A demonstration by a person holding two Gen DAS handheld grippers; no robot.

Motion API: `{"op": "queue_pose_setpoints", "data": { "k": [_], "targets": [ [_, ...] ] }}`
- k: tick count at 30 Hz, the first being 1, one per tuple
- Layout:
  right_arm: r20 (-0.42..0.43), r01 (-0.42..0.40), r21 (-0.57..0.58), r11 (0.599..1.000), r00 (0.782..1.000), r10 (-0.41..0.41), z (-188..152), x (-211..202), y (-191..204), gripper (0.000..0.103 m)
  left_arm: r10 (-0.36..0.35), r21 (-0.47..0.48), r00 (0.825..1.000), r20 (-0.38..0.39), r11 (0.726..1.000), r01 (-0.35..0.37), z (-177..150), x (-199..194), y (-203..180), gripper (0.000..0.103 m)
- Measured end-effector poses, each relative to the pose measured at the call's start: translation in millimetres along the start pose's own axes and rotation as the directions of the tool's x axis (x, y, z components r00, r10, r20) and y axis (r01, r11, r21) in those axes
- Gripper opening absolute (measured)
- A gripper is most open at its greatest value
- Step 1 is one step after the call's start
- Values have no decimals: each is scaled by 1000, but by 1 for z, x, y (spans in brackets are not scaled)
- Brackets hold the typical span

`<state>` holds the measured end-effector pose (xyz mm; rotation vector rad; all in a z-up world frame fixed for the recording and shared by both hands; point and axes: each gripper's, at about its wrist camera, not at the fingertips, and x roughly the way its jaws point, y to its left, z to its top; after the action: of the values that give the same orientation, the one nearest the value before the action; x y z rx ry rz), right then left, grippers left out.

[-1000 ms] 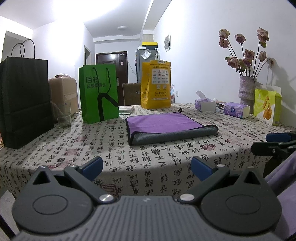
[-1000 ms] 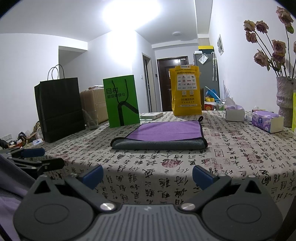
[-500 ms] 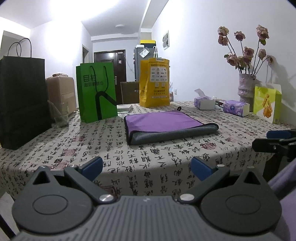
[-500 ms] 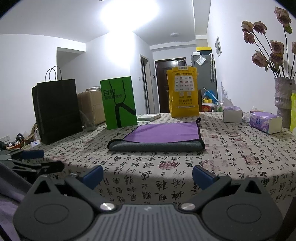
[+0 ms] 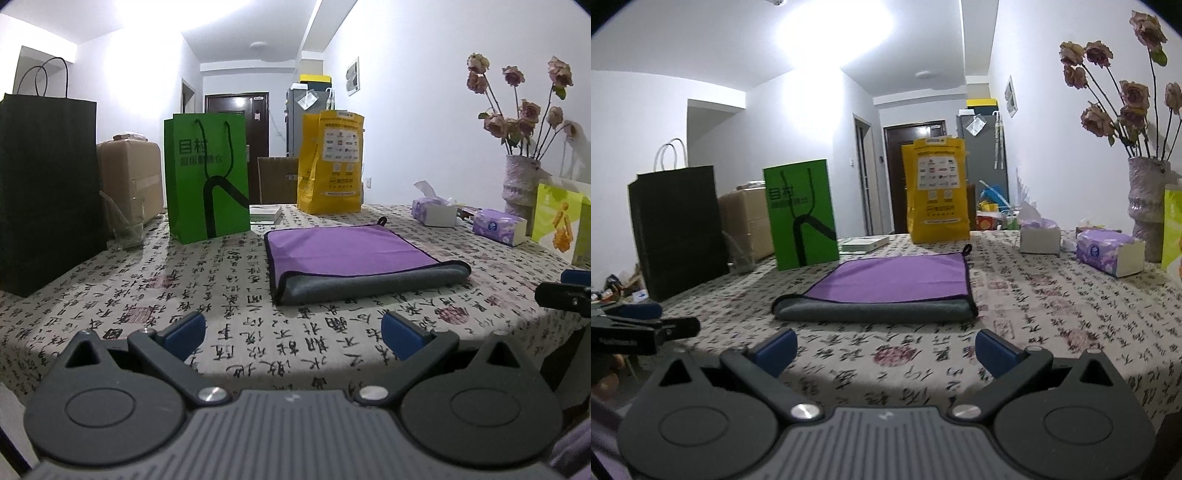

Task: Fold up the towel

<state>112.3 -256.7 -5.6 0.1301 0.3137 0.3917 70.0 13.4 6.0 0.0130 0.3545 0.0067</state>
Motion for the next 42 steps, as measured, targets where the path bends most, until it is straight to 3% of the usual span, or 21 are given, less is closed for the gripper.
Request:
{"op": "queue_pose_setpoints", "data": {
  "k": [10,17,22,29,32,36,37,38,39,40,42],
  "targets": [
    [9,40,-26,999,999,-40,11,39,-16,102,-21,5,999,-51,1000,21,7,42,6,103],
    [-44,59,-31,998,997,-60,16,81,-33,99,-42,44,997,-62,998,45,16,77,5,103],
    [-90,50,-30,998,995,-52,23,114,-47,95,-48,83,993,-106,995,57,23,113,3,91],
    [-145,44,-30,999,988,-48,36,159,-72,82,-82,54,979,-187,994,93,36,167,13,67],
    [-178,24,-25,999,984,-28,39,175,-79,70,-109,35,970,-219,992,119,41,184,17,61],
    [-240,-7,-7,1000,971,5,41,196,-86,54,-170,-9,945,-280,985,175,43,202,24,31],
    [-261,-14,-8,1000,965,11,40,201,-86,44,-186,-26,939,-290,982,187,44,204,26,28],
    [-279,-22,-9,1000,960,18,39,204,-87,38,-194,-31,938,-288,981,193,44,205,27,20],
    [-294,-30,-11,999,956,26,38,208,-88,23,-202,-26,935,-290,979,203,45,205,28,9],
    [-297,-30,-15,999,955,24,38,209,-87,11,-209,-24,933,-292,977,211,46,206,28,7],
    [-294,-38,-22,999,955,30,39,209,-86,6,-208,-28,933,-295,977,209,48,207,30,6]
  ]
}}
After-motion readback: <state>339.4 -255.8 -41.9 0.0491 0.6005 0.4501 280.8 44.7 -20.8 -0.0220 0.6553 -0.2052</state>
